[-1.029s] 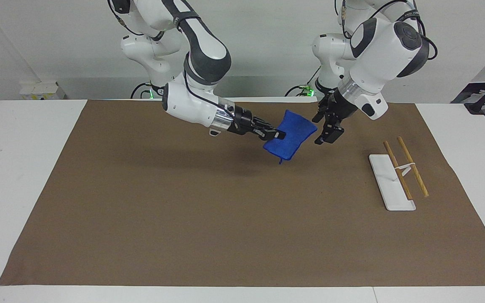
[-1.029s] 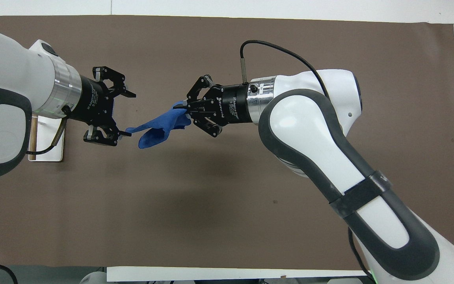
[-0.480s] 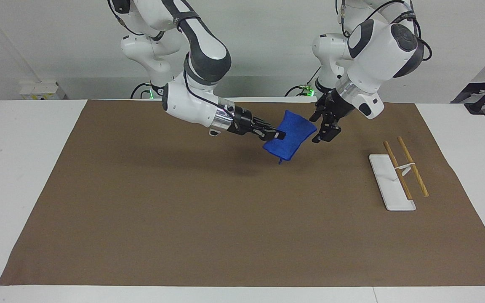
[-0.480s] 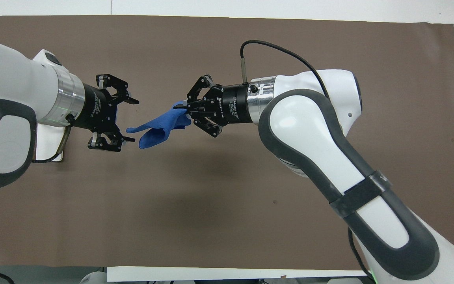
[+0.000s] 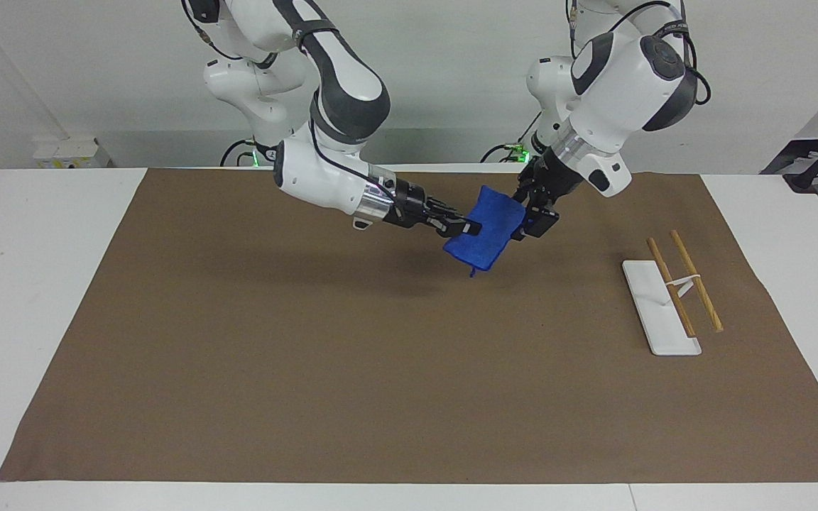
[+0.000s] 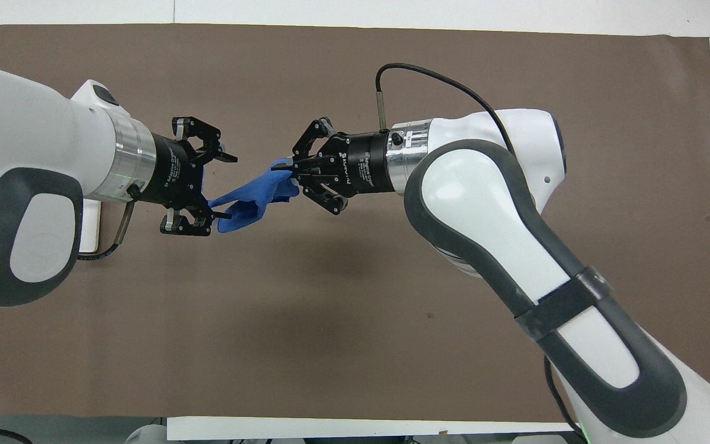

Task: Right arm passes towel to left arm to hang
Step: 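Close the left gripper on the towel while the right gripper holds it, then open the right gripper and withdraw it while the left gripper carries the towel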

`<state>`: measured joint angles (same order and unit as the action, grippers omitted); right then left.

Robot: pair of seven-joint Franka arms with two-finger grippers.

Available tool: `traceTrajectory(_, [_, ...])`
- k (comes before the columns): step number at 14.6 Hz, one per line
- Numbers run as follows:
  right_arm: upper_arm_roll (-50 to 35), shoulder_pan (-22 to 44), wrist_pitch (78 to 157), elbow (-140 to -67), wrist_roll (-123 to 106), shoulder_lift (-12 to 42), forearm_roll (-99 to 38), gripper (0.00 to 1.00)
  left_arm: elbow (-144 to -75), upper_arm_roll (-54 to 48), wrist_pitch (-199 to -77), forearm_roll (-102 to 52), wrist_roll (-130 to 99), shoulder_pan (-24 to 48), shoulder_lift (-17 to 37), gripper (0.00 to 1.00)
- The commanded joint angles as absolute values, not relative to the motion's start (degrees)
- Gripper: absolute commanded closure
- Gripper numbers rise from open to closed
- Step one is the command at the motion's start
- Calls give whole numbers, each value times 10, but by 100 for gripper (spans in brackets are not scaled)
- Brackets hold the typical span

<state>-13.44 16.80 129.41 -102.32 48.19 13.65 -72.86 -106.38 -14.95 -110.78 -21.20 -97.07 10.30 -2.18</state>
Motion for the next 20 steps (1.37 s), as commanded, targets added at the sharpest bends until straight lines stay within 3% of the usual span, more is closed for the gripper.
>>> traceTrajectory(1, [-135,168,1303,-1038,488,123,-740,99,-1083,-152,-1121,-223,-964,102,-33,26])
traceTrajectory(5, [-136,168,1303,-1038,488,123,-740,99,-1074,-150,-1120,-223,-965,101,-27,63])
traceTrajectory(9, [-136,168,1303,-1037,488,123,-740,99,-1055,-144,-1113,-239,-966,100,-20,92])
traceTrajectory(11, [-135,168,1303,-1037,488,123,-740,99,-1051,-142,-1110,-250,-966,99,-16,100])
traceTrajectory(14, [-135,168,1303,-1038,488,123,-740,99,-1039,-141,-1102,-250,-966,99,-12,100])
traceTrajectory(15, [-136,168,1304,-1038,488,123,-740,90,-1038,-140,-1100,-250,-966,98,-12,100])
traceTrajectory(16, [-135,168,1304,-1037,487,123,-740,59,-1038,-137,-1098,-251,-966,98,-11,100])
traceTrajectory(17, [-135,168,1304,-1037,482,123,-737,21,-1038,-131,-1097,-250,-962,98,-11,100])
traceTrajectory(18, [-135,168,1303,-1036,476,123,-731,0,-1037,-127,-1096,-250,-960,98,-11,100])
traceTrajectory(20, [-134,167,1301,-1035,435,123,-718,0,-1031,-121,-1092,-250,-938,97,-11,100])
